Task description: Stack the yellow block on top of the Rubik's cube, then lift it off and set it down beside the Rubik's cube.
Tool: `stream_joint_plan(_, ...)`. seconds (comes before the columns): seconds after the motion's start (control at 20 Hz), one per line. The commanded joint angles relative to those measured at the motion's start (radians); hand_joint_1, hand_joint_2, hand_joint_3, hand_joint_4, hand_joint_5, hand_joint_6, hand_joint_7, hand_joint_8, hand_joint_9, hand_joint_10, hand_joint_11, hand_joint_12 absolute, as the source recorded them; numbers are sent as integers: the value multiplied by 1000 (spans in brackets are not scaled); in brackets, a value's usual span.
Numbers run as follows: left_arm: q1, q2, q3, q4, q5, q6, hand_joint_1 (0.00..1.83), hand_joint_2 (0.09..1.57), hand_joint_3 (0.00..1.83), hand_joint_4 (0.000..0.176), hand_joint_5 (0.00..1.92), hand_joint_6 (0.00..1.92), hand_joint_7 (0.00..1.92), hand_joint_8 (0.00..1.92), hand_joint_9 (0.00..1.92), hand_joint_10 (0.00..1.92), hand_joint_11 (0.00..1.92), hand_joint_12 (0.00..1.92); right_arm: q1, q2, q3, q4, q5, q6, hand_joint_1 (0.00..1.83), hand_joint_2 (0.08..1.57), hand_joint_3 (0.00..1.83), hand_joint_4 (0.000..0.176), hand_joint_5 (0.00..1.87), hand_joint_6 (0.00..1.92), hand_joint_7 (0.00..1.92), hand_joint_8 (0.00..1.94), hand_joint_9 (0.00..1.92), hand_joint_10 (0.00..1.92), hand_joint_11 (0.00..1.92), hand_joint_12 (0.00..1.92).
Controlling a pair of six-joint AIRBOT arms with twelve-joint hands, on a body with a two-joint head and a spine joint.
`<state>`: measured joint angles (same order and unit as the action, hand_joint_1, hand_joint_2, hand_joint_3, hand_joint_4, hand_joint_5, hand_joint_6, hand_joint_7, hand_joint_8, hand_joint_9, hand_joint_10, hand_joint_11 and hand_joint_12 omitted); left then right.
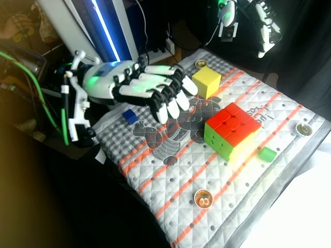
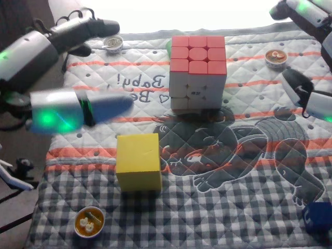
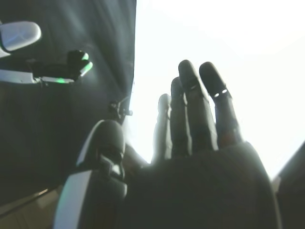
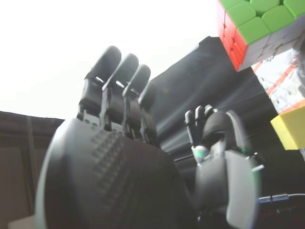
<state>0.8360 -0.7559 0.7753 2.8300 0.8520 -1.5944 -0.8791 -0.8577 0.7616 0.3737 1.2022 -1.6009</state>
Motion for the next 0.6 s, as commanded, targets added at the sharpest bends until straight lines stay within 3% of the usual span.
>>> stream_joint_plan(0.0, -15, 1, -4, 37, 97, -8, 711, 881, 71, 0, 263, 50, 240, 13, 123, 135, 0, 987, 8, 3, -4, -34, 127, -5, 880, 997, 237, 0, 339, 579, 402, 486, 218, 873, 0, 1536)
stream_joint_plan(0.05, -16, 1, -6, 42, 89, -8, 725, 872, 40, 0, 304, 38, 284, 12, 177, 126, 0, 1019, 8, 3, -4, -33, 128, -4, 820, 1025, 174, 0, 407, 510, 508, 439, 301, 871, 29, 1586)
stream_joint_plan(0.3, -66, -35, 13, 112, -111, -8, 741, 801, 0, 0, 374, 27, 315, 9, 265, 142, 0, 1252, 8, 3, -1, -28, 129, -4, 757, 1047, 104, 0, 428, 570, 547, 514, 326, 1004, 62, 1657)
stream_joint_plan(0.35, -74, -43, 20, 118, -145, -8, 775, 768, 0, 0, 368, 20, 296, 2, 230, 132, 0, 1165, 8, 3, -1, -27, 129, -4, 740, 1048, 109, 0, 417, 630, 545, 564, 334, 1033, 70, 1683)
stream_joint_plan(0.55, -104, -55, 30, 174, -286, -8, 817, 720, 0, 0, 301, 0, 226, 0, 173, 113, 0, 1143, 8, 3, 1, -25, 129, -3, 758, 1038, 142, 0, 385, 764, 506, 676, 304, 1088, 4, 1785)
